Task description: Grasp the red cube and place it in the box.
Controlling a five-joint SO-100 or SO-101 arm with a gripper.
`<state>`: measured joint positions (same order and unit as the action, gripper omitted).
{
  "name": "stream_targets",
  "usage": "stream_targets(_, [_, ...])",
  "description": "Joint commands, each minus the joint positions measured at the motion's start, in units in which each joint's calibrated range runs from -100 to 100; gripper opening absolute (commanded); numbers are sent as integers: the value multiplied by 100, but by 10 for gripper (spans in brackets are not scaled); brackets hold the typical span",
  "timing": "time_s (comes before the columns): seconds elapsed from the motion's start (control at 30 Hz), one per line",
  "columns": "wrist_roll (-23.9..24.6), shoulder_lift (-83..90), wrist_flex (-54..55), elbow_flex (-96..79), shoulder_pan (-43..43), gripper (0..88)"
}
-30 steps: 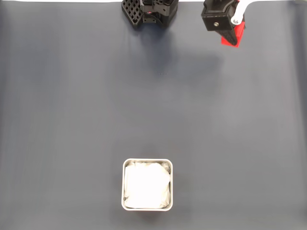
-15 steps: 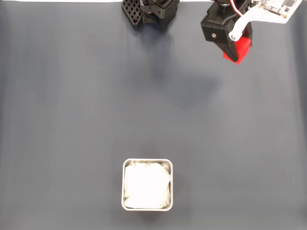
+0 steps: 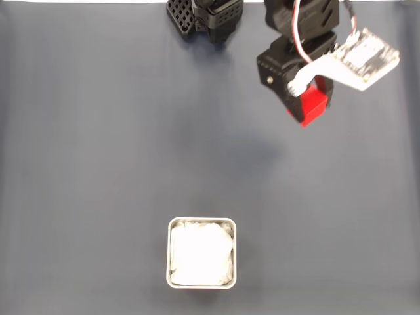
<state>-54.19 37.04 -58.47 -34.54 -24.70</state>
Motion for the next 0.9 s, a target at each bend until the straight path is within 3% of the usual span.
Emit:
stream_targets(0.0, [-98, -168, 216, 507, 276, 16])
stream_targets(0.87, [-49, -2361, 437, 2943, 1668, 16])
